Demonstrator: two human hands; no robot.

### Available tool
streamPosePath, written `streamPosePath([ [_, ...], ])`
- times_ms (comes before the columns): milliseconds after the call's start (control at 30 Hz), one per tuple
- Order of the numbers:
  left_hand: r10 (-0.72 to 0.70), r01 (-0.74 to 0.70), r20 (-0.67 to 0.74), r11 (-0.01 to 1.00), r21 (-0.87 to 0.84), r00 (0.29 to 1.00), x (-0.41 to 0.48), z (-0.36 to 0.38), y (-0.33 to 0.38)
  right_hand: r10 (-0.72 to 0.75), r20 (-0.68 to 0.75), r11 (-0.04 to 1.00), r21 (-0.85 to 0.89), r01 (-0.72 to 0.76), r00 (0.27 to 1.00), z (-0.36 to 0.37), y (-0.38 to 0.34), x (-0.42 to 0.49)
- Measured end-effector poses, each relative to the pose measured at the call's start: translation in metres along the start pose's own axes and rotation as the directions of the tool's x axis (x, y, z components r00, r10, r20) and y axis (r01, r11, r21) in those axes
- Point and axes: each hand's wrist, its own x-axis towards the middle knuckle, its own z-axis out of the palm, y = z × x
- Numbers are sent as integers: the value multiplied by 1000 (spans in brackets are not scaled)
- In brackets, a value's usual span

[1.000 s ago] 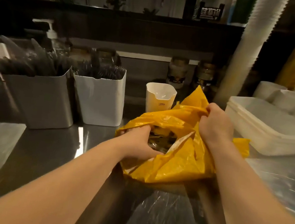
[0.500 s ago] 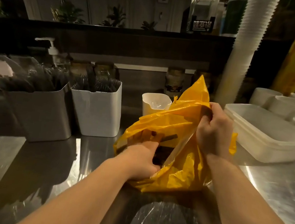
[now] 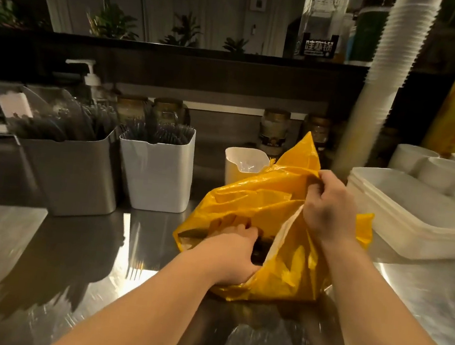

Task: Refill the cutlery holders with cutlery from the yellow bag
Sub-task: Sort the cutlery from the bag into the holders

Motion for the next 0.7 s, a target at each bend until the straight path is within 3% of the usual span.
streamPosePath([
  [133, 83, -79, -103, 996, 39, 991, 1, 1, 1, 145, 185, 985, -124, -123, 972, 3, 10, 4],
  [267, 118, -101, -189, 990, 95, 975, 2, -4, 3, 182, 193, 977, -144, -156, 964, 2, 12, 4],
  [533, 78, -25, -204, 968, 251, 976, 1, -8, 4, 271, 230, 943, -260, -209, 935, 0, 13, 4],
  [700, 128, -15, -224, 894, 448, 966, -9, -10, 4, 314, 205, 924, -291, -248, 927, -1, 17, 4],
])
